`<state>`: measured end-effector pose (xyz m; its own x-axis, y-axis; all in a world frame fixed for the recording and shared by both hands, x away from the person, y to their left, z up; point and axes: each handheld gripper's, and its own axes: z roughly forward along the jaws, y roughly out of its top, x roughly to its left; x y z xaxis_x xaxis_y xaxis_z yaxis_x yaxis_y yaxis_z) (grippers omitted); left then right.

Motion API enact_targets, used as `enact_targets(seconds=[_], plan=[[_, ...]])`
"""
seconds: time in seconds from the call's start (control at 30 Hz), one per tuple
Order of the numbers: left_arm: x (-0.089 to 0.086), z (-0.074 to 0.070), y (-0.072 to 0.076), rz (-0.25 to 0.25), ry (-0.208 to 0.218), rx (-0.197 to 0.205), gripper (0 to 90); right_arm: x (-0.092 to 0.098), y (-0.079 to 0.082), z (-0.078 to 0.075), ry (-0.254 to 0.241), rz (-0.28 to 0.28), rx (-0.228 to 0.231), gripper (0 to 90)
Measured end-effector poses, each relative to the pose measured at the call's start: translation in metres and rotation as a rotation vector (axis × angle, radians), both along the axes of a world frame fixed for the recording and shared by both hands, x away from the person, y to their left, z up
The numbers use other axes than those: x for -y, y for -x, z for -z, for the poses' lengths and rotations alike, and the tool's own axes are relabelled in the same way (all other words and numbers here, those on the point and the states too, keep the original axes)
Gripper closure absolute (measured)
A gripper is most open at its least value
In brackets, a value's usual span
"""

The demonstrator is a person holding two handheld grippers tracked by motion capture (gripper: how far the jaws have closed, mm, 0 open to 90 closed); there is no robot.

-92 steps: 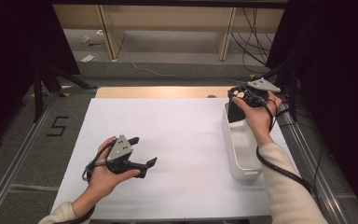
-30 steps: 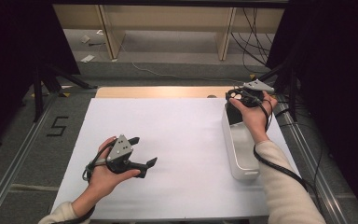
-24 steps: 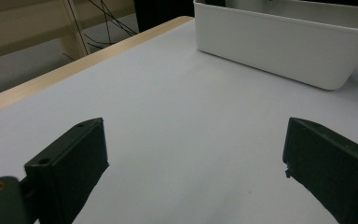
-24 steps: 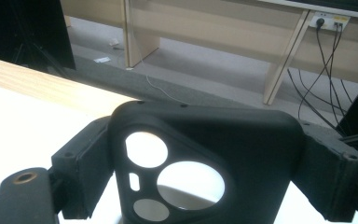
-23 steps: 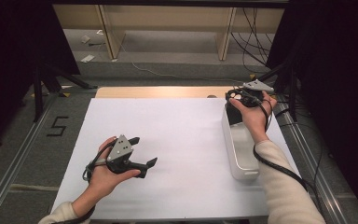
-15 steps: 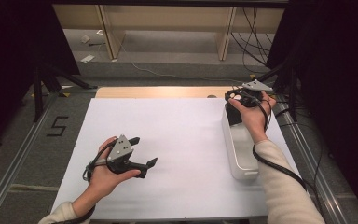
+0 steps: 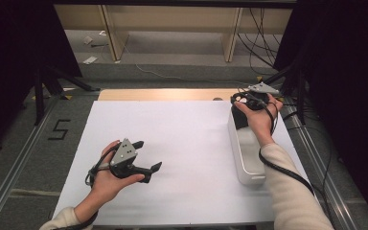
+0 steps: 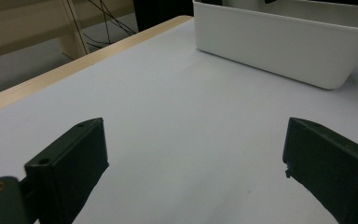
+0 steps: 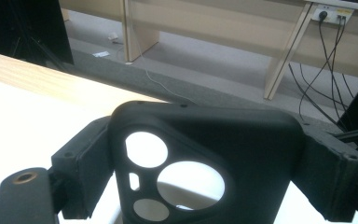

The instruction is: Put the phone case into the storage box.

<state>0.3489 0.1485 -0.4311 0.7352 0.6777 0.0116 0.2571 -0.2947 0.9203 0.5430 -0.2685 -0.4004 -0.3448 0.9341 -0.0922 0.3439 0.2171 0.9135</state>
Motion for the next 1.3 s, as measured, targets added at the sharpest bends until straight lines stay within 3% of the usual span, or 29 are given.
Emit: enact_targets(seconds=[1.3], plan=[[0.002, 0.0, -0.001, 0.003, -0.004, 0.0, 6.0, 0.001, -0.012, 0.007, -0.043, 0.023, 0.004, 14.5]])
